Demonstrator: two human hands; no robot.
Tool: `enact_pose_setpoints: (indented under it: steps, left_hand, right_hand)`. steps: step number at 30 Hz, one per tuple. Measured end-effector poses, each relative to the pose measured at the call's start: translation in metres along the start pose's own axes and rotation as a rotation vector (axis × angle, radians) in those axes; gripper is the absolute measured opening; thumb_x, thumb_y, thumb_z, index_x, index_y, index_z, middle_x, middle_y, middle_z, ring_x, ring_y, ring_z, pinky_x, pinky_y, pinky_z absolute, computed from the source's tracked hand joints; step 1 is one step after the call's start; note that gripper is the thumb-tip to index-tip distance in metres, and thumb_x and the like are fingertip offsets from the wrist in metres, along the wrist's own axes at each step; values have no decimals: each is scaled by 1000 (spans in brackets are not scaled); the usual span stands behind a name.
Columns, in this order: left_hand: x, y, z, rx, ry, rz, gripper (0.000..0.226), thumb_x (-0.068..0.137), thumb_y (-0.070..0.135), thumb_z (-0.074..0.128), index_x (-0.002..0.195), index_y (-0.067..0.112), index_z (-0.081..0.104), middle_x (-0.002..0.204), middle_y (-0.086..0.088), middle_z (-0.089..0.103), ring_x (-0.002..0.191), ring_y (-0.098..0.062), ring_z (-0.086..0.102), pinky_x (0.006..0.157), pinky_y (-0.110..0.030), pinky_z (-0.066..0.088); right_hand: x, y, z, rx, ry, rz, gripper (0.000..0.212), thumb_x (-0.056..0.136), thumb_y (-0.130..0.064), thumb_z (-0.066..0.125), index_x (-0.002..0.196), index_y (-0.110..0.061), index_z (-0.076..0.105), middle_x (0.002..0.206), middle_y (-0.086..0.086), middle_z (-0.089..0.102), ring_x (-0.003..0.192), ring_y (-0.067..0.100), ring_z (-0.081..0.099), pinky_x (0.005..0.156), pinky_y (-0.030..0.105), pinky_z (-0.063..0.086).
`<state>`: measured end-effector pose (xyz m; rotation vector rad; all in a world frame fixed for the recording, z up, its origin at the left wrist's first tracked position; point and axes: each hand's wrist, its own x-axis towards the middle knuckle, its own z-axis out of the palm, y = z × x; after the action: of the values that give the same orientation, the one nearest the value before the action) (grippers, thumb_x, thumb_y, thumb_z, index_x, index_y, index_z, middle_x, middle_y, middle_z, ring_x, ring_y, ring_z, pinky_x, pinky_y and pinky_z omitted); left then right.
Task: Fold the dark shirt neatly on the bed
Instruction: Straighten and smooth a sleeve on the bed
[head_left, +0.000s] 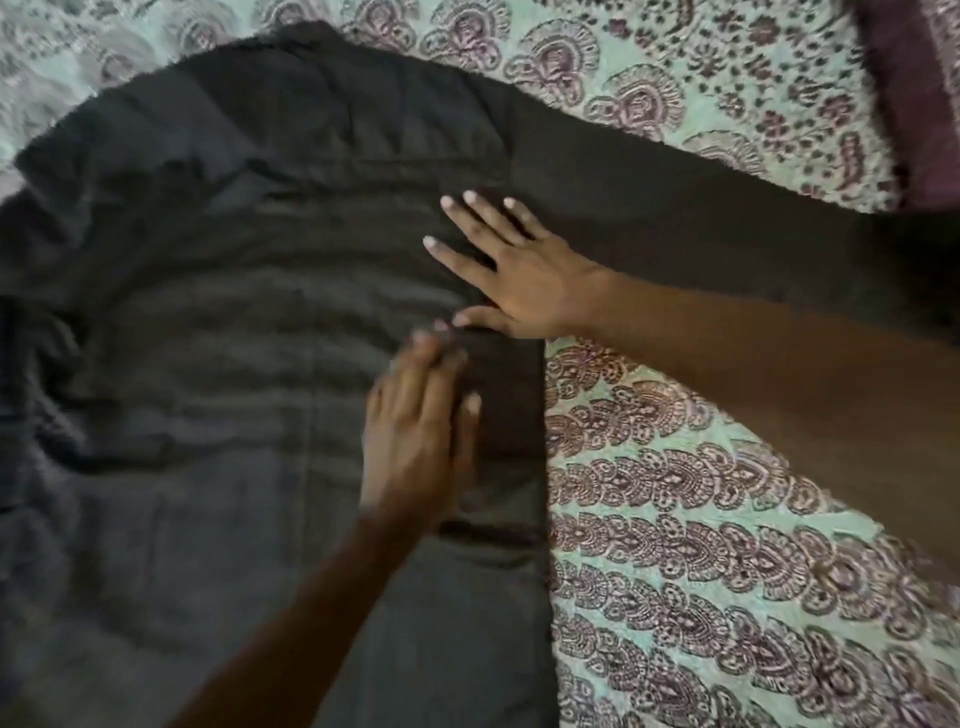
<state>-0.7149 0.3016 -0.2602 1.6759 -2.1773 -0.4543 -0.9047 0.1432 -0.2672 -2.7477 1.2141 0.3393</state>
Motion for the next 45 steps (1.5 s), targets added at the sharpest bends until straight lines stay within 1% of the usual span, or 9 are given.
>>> enact_pose_setpoints:
  steps: [6,13,16,19,23,28,33,41,45]
  left_hand:
    - [2,-48,-6,294,-240,30,84,101,62,43,164,11,24,175,-7,11,162,-28,11,125,-55,23]
    - [-136,-1,5,238,-452,360,88,97,72,41,164,17,28,175,-2,13,161,-30,13,122,-58,25]
    - [-163,1,-5,164,-464,497,77,102,66,41,161,16,37,173,-3,22,160,-26,20,122,-55,27]
    - [-141,-23,-21,143,-309,326,65,103,52,47,154,12,47,168,-9,33,157,-28,30,118,-54,37]
    - [-100,-60,-37,242,-315,-14,85,98,63,48,162,11,30,174,-8,16,161,-31,14,126,-54,22]
    - [-150,-45,-26,240,-489,272,96,94,74,45,164,11,27,175,-9,10,161,-38,9,122,-64,23]
    - [-215,-21,-26,135,-541,381,86,95,61,52,165,18,25,176,-1,9,162,-31,8,123,-57,25]
    - [-224,-42,-49,155,-470,20,103,88,70,55,167,16,14,176,-2,2,162,-26,2,128,-56,17]
    - [-240,-32,-46,157,-514,30,120,74,80,57,167,22,9,176,-1,-4,162,-30,-3,126,-62,13]
  right_hand:
    - [-88,-29,23,-100,-16,-260,83,103,-73,27,168,-25,8,173,21,-6,161,37,-1,127,59,10]
    - [-46,-52,-8,19,188,117,83,100,-75,34,166,-25,22,173,19,9,161,37,7,128,58,13]
    - [-20,-68,2,21,118,139,83,98,-78,30,166,-32,17,174,15,5,161,36,4,126,63,11]
    - [-40,-88,22,4,72,124,79,100,-78,25,166,-36,14,175,13,4,161,38,2,125,65,11]
    - [-127,-124,29,11,-25,-10,83,100,-75,31,167,-31,9,173,22,-5,161,40,-4,126,62,11]
    - [-181,-149,27,65,-78,53,80,102,-71,37,167,-30,14,175,16,-1,162,34,3,124,63,21]
    - [-113,-161,11,120,47,326,75,103,-66,34,167,-31,15,175,11,2,162,33,3,127,60,12]
    - [-150,-226,36,209,32,350,65,105,-57,39,165,-36,21,176,3,4,162,27,8,127,54,18]
    - [-217,-262,49,409,183,549,59,102,-39,51,155,-14,46,171,11,26,154,31,34,117,57,38]
